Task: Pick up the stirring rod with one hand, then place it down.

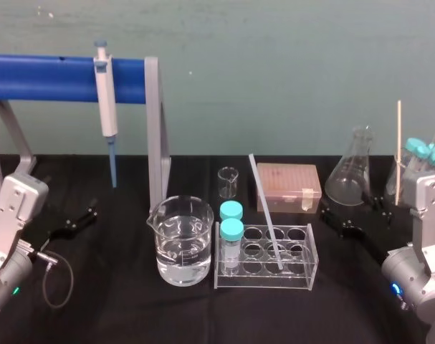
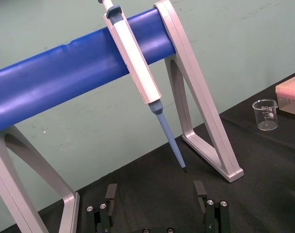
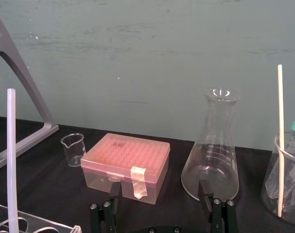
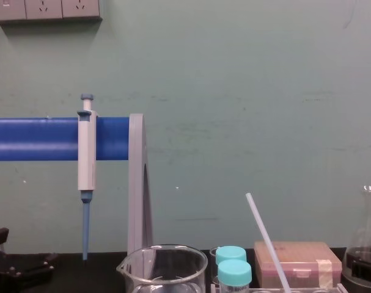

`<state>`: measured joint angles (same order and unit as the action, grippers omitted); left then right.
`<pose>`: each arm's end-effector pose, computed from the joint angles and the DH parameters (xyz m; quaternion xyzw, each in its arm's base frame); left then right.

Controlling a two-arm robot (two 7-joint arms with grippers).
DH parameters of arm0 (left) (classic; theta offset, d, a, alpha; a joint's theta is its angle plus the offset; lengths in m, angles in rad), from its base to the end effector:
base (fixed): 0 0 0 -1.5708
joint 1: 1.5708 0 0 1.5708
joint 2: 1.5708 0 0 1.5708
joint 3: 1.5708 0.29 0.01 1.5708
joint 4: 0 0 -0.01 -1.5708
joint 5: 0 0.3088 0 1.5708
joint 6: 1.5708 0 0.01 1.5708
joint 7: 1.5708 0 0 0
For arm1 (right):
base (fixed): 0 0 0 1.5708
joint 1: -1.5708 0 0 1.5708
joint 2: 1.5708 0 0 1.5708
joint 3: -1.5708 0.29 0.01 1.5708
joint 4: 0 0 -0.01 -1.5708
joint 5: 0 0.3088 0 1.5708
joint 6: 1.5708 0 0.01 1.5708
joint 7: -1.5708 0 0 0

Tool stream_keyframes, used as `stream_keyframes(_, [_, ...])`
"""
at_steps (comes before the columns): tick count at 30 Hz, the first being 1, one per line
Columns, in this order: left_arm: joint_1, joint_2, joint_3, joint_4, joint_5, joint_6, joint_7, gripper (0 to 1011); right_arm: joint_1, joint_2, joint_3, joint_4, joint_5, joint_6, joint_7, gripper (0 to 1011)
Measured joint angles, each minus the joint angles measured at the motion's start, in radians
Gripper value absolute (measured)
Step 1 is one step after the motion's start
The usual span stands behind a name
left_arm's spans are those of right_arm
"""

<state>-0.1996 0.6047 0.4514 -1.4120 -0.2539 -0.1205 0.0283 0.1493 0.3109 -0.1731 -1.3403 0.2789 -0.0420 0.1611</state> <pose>0.3581 0.0827 -0.3022 0.1415 -0.1325 0.5799 0.7913 0.3651 -0.0618 -0.3203 -0.0472 0.0117 -0.6103 0.7907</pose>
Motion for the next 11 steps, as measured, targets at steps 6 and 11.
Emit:
stream_keyframes(6, [0.0,0.0,0.0,0.0,0.0,0.0,0.0,1000,-0.001,0.001,0.001,-0.004,0.001,-0.001,0.0,1003])
stream_keyframes(11, [0.0,0.0,0.0,0.0,0.0,0.0,0.0,1000,-0.002,0.001,0.001,-0.006,0.002,-0.002,0.0,1003])
